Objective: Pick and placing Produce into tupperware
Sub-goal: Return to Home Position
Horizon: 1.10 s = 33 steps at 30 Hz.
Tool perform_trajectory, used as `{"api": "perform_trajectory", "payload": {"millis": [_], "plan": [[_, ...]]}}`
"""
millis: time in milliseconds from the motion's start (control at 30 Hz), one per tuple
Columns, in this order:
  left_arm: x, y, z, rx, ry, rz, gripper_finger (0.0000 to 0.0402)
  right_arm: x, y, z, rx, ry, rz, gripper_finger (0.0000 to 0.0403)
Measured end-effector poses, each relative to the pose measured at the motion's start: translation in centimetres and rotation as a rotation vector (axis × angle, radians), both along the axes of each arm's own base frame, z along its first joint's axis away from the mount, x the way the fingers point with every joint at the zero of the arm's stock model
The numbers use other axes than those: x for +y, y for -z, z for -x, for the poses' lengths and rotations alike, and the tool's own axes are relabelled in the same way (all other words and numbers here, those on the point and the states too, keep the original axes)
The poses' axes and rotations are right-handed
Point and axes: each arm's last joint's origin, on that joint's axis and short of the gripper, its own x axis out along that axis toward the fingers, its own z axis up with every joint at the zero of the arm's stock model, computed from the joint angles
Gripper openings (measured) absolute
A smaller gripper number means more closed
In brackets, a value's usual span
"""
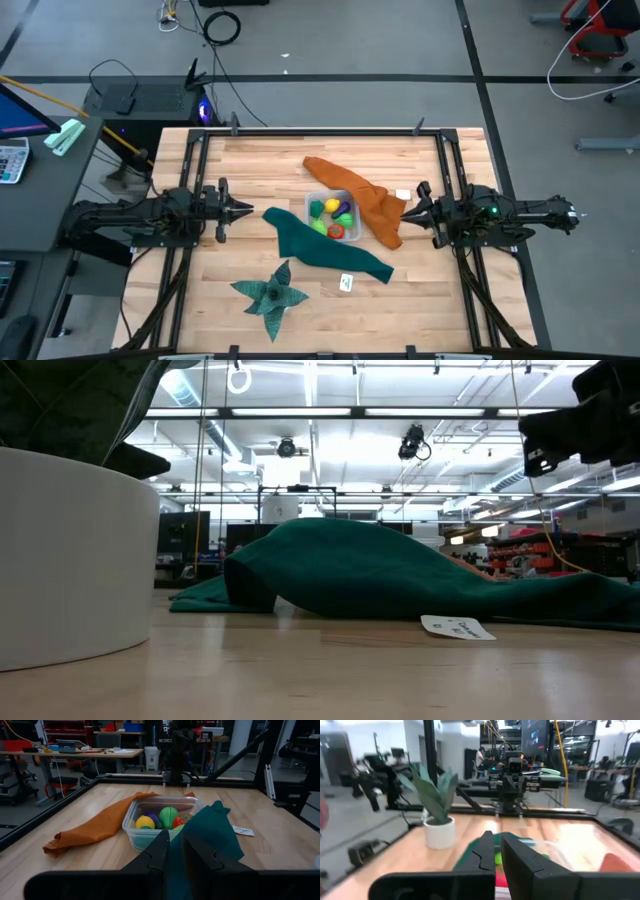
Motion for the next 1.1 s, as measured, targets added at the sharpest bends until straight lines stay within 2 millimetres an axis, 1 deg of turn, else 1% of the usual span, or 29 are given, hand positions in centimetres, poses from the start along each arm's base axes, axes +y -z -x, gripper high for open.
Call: {"api": "perform_trajectory", "payload": {"millis": [100,333,567,900,1100], "plan": [[0.00,0.00,0.00,0.000,0.000,0.000,0.0053,-0.10,0.15,-0.03,0.008,0.038,0.046,0.0000],[0.00,0.00,0.00,0.000,0.000,0.000,0.0050,-0.57,0.51,-0.08,0.049,0.202,0.039,0.0000],[0.00,0.00,0.00,0.000,0.000,0.000,0.0059,-0.58,0.55,-0.08,0.053,0.203,0.050,0.0000],[0.00,0.00,0.00,0.000,0.000,0.000,0.0048,-0.57,0.56,-0.08,0.055,0.201,0.046,0.0000],[0.00,0.00,0.00,0.000,0.000,0.000,0.0055,-0.57,0.57,-0.08,0.055,0.201,0.045,0.0000]]}}
